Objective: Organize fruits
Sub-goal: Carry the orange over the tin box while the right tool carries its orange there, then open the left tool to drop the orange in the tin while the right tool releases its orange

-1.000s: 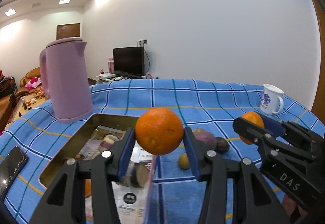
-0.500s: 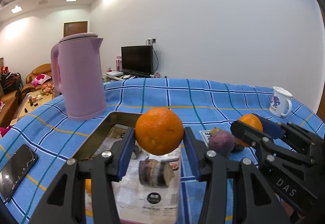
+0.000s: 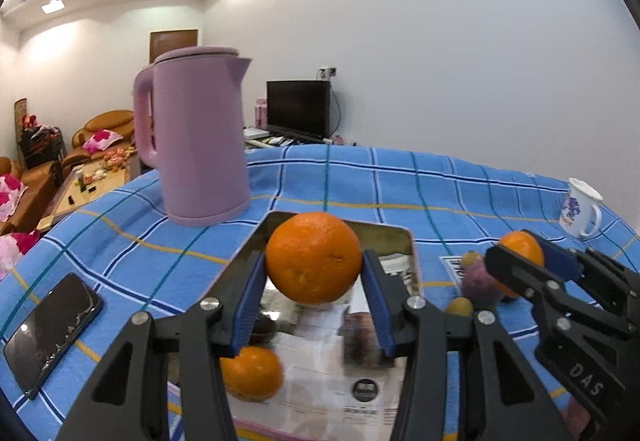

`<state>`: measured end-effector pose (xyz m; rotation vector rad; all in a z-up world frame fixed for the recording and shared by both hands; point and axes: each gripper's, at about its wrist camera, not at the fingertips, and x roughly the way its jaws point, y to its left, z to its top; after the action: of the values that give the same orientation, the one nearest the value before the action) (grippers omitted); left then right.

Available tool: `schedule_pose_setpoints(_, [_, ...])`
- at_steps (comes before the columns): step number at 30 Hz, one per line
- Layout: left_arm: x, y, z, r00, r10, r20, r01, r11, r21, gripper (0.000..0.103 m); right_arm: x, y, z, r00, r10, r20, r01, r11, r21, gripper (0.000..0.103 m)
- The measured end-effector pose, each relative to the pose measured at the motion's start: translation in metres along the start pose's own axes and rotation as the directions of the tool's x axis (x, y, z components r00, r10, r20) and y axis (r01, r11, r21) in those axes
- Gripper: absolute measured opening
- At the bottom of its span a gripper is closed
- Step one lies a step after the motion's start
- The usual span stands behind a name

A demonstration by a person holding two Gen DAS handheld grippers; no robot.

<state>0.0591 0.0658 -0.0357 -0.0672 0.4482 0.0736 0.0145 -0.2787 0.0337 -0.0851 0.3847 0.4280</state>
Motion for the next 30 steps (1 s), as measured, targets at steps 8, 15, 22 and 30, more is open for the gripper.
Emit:
schedule_pose_setpoints(8, [0.008, 0.016, 0.0, 0.998, 0.053, -0.041, -0.053, 0.999, -0.005, 0.05, 0.007, 0.012, 0.003, 1.0, 0.025, -0.008, -0.026, 0.999, -0.019, 0.037])
schedule_pose_setpoints(15, [0.012, 0.024, -0.002, 0.995, 0.063, -0.078, -0.063, 0.998, 0.004, 0.05, 0.013, 0.024, 0.005, 0.999, 0.045, -0.015, -0.046, 0.998, -0.039, 0.037])
schedule_pose_setpoints(22, [0.017, 0.031, -0.002, 0.993, 0.052, -0.107, -0.053, 0.999, -0.006, 0.05, 0.018, 0.034, 0.006, 0.998, 0.065, -0.019, -0.066, 0.997, -0.051, 0.037])
schedule_pose_setpoints(30, [0.023, 0.031, -0.004, 0.99, 0.039, -0.138, -0.04, 0.999, -0.003, 0.05, 0.02, 0.036, 0.007, 0.997, 0.074, -0.015, -0.075, 0.996, -0.053, 0.037])
